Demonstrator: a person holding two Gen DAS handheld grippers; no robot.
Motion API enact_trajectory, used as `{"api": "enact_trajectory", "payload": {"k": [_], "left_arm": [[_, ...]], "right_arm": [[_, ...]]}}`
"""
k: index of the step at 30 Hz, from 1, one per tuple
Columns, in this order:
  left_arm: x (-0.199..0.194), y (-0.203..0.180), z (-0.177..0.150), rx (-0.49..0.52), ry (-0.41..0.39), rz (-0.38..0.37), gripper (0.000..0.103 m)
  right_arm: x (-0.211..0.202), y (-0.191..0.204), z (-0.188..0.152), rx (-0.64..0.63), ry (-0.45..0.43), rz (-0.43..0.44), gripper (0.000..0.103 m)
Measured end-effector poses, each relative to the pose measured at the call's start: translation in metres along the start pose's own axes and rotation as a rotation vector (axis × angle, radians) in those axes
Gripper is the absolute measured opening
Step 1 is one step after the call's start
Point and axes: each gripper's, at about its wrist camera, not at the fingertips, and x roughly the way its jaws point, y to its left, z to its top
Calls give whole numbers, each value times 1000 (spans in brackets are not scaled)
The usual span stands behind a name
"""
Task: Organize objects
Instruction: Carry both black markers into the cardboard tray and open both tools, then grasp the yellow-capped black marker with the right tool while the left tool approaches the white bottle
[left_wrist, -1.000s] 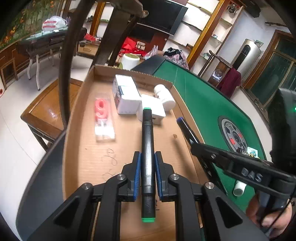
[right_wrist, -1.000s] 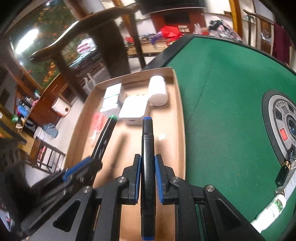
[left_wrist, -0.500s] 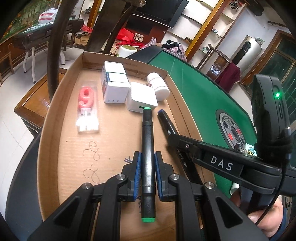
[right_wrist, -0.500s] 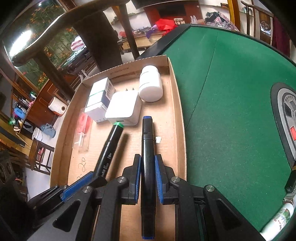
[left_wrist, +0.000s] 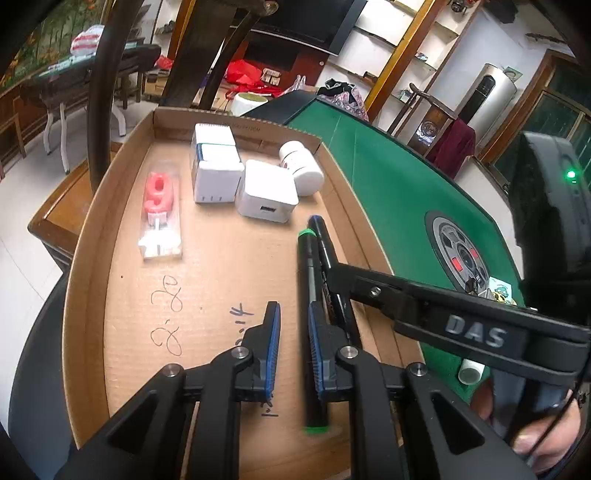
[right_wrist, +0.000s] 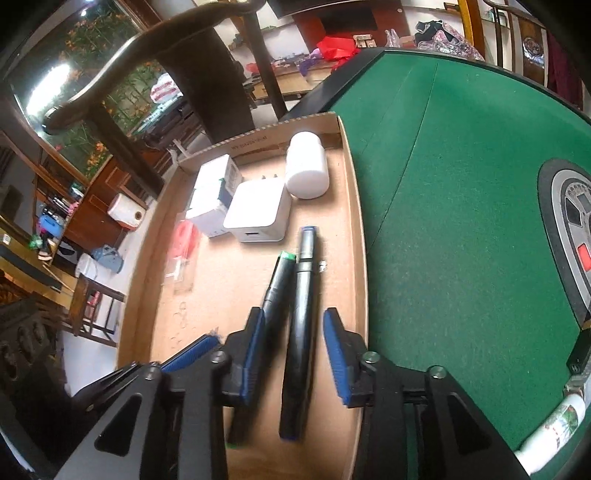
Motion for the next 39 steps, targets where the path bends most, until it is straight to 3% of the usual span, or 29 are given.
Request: {"api": "enact_trajectory", "payload": {"k": [2, 9, 15, 19, 25, 27, 29, 31, 33, 36, 39], "left_arm": [[-1, -3, 0, 1, -3, 6, 16], [-8, -20, 0, 35, -29, 10, 17], [-10, -48, -1, 102, -35, -2, 22], [-5, -71, -5, 158, -18, -17, 22], [-1, -108, -17, 264, 4, -58, 22], [-1, -119, -23, 304, 18, -82, 24], [0, -128, -29, 331, 28, -98, 26], [1, -133, -33, 352, 39, -110, 26], [2, -136, -36, 363, 46, -118, 26], [5, -143, -38, 374, 59, -126, 27], [8, -149, -41, 393, 70, -140, 27]], "right_arm": [[-10, 0, -4, 2, -18, 9, 49], [-74, -13, -27, -66, -185, -29, 49], [-114, -61, -43, -8, -227, -18, 49], [-133, -88, -55, -5, -237, -61, 49], [-165, -124, -82, 56, -219, -48, 49], [-179, -132, -97, 39, -214, -63, 57], [-192, -144, -118, 30, -207, -48, 73], [-199, -155, -143, 4, -172, -32, 73], [-204, -161, -171, -52, -124, -46, 73], [-214, -157, -209, -155, -77, 22, 73], [-219, -135, -238, -353, -22, -81, 73]]}}
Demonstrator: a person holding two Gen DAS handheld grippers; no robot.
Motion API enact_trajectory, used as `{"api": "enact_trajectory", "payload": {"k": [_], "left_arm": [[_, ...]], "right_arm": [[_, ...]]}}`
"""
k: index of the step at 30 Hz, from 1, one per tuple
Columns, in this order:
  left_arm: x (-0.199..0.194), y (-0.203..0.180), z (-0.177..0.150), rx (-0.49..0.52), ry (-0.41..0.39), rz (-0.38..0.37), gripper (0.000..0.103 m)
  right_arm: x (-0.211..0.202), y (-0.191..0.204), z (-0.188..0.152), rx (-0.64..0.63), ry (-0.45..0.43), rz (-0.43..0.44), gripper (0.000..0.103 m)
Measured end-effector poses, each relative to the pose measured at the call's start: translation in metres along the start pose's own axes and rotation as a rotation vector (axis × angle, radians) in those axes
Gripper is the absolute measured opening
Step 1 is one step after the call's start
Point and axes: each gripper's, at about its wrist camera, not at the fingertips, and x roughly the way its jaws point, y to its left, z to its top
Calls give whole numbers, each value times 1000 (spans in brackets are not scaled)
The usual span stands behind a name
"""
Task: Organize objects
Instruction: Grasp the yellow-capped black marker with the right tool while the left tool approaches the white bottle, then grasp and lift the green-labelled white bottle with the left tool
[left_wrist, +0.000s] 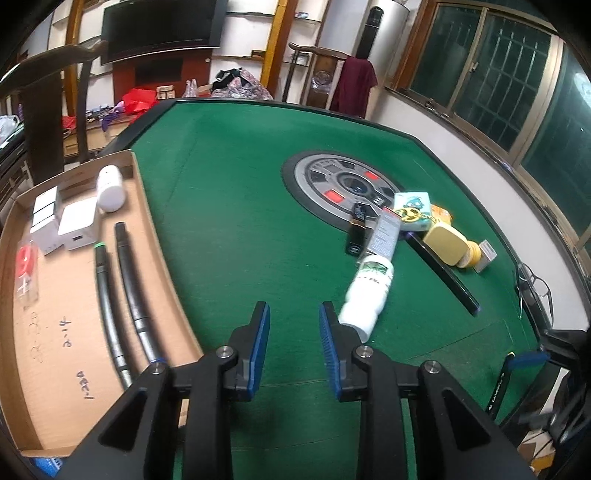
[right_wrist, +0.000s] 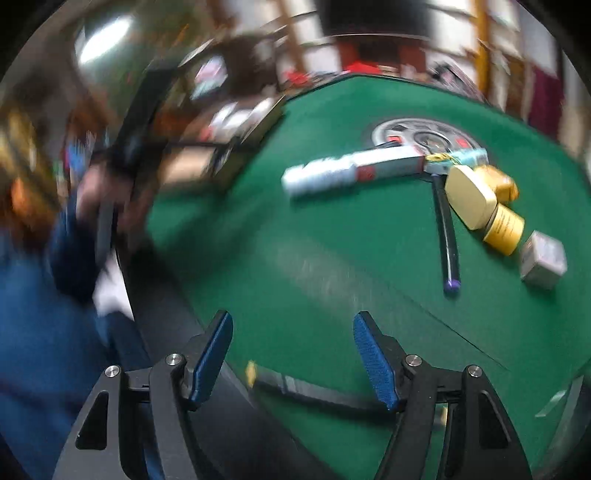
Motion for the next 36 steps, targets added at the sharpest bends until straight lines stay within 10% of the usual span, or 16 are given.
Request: {"api": "enact_trajectory", "payload": {"k": [12, 14, 18, 27, 36], "left_arm": [[-2, -20, -3, 71, 14, -25, 27], [-1, -23, -3, 85, 18, -28, 27], [2, -31, -2, 112, 25, -42, 43], [22, -57, 10, 214, 57, -41, 53], [70, -76, 17, 280, 130, 9, 53]], "right_arm": [[20, -16, -24, -171, 161, -74, 71], [29, -20, -26, -162, 186, -100, 57], [32, -39, -13, -63, 122, -128, 17], [46, -99, 14, 373, -91, -15, 16], [60, -116, 15, 512, -166, 119, 17]]}}
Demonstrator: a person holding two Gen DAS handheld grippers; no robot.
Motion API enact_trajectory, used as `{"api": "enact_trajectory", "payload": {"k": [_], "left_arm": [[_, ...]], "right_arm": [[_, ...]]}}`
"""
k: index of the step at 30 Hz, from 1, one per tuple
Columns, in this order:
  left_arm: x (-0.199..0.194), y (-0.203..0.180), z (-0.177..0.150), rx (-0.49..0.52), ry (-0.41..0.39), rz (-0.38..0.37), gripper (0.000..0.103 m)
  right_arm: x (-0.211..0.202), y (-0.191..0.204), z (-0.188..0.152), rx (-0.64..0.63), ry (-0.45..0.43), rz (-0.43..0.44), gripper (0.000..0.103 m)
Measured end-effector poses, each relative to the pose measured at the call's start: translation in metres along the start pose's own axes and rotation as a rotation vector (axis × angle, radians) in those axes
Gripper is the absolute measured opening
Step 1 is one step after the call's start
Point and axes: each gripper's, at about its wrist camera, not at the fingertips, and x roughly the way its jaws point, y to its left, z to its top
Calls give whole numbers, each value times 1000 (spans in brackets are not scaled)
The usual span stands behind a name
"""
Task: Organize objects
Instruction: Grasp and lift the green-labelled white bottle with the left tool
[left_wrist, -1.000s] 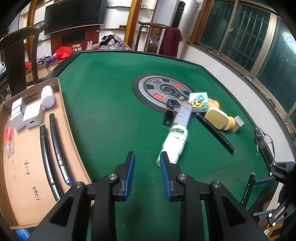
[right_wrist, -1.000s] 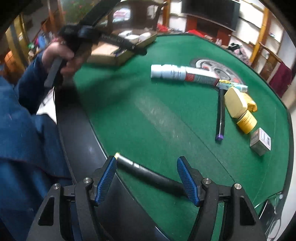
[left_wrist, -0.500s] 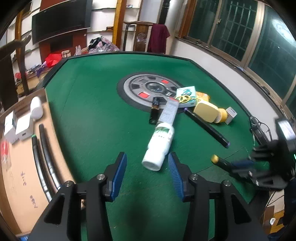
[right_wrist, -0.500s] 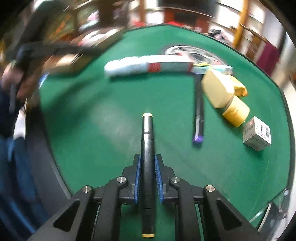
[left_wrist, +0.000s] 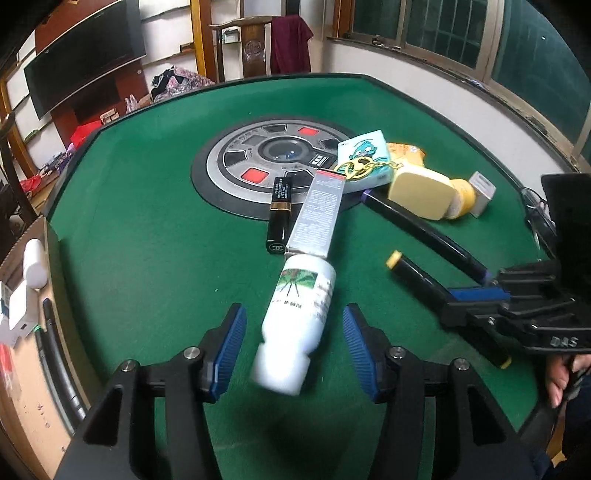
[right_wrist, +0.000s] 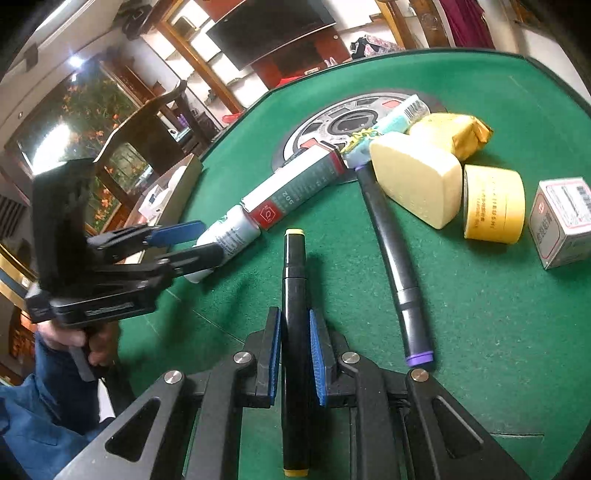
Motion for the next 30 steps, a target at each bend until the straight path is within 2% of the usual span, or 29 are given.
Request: {"api": "enact_trajectory", "payload": {"k": [1, 2, 3, 7, 10, 15, 18, 25, 30], "left_arm": [[2, 0, 1, -6, -1, -8, 52], [5, 0, 2, -11, -1, -12, 42], [8, -1, 3, -15, 0, 0, 37], [11, -7, 0, -5, -13, 38, 34], [7, -10, -7, -7, -23, 80, 34], [-2, -6, -20, -23, -37, 106, 34], [-6, -1, -27, -51, -59, 105, 34], [-14, 7, -33, -101, -73, 68, 34], [-23, 7, -33, -107, -89, 52, 34]], "right_arm": [[0, -2, 0, 13, 0, 16, 17], [1, -5, 2, 19, 1, 25, 17], [2, -4, 3, 16, 1, 23, 17], [1, 6, 2, -28, 6, -24, 17], [4, 24, 0, -132, 16, -138, 17], [22, 70, -14, -364, 35, -420, 17], [25, 78, -19, -404, 27, -489, 17], [5, 63, -17, -264, -27, -412, 16], [1, 67, -19, -214, -46, -373, 17]]}}
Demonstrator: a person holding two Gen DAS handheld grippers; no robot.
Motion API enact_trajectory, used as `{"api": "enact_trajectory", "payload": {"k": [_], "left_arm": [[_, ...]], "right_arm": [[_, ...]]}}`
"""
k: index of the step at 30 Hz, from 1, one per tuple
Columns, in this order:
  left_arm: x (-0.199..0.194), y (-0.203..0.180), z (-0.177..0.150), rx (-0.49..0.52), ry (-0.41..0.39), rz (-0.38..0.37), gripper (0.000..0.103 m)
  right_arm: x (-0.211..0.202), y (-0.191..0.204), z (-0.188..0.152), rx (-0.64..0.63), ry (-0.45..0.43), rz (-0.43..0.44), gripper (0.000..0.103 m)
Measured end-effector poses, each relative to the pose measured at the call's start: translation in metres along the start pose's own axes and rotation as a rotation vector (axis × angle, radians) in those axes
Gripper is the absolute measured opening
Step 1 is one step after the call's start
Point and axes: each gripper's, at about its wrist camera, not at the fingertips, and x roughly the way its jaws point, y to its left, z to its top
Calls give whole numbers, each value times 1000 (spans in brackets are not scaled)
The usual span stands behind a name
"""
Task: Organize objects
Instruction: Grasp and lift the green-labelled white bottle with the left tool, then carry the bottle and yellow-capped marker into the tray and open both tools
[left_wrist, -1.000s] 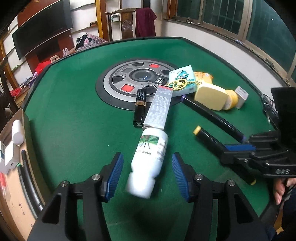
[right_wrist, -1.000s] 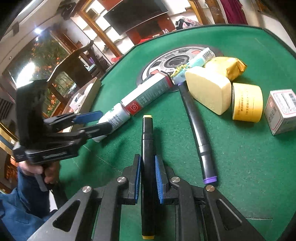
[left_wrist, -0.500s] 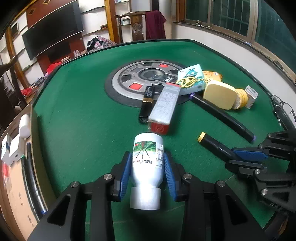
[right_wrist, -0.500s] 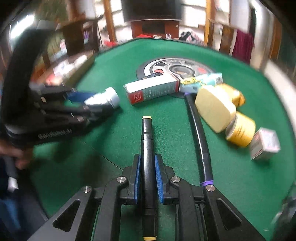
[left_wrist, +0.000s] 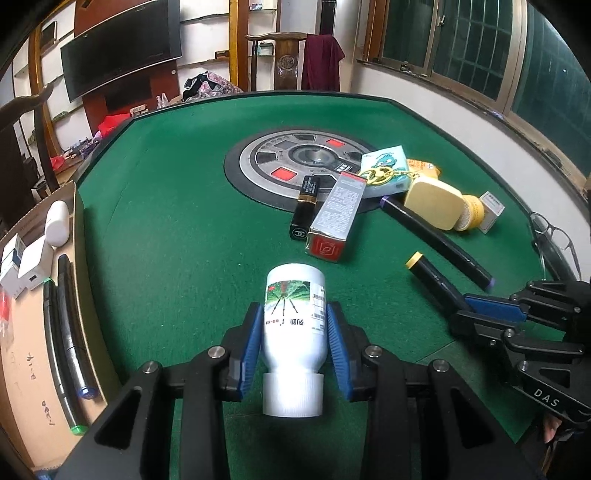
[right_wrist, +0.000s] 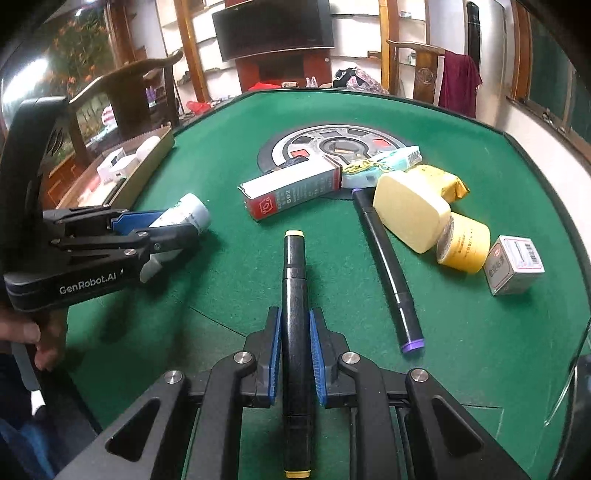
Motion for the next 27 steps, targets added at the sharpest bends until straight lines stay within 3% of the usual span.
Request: {"api": "enact_trajectory", "payload": {"k": [17, 27], "left_arm": [[-53, 36, 2, -84, -123, -7, 34], [-84, 89, -6, -209, -198, 29, 34]], "right_arm": [[-4, 32, 14, 19, -31, 98, 17], [3, 75, 44, 4, -24, 209, 17]]}}
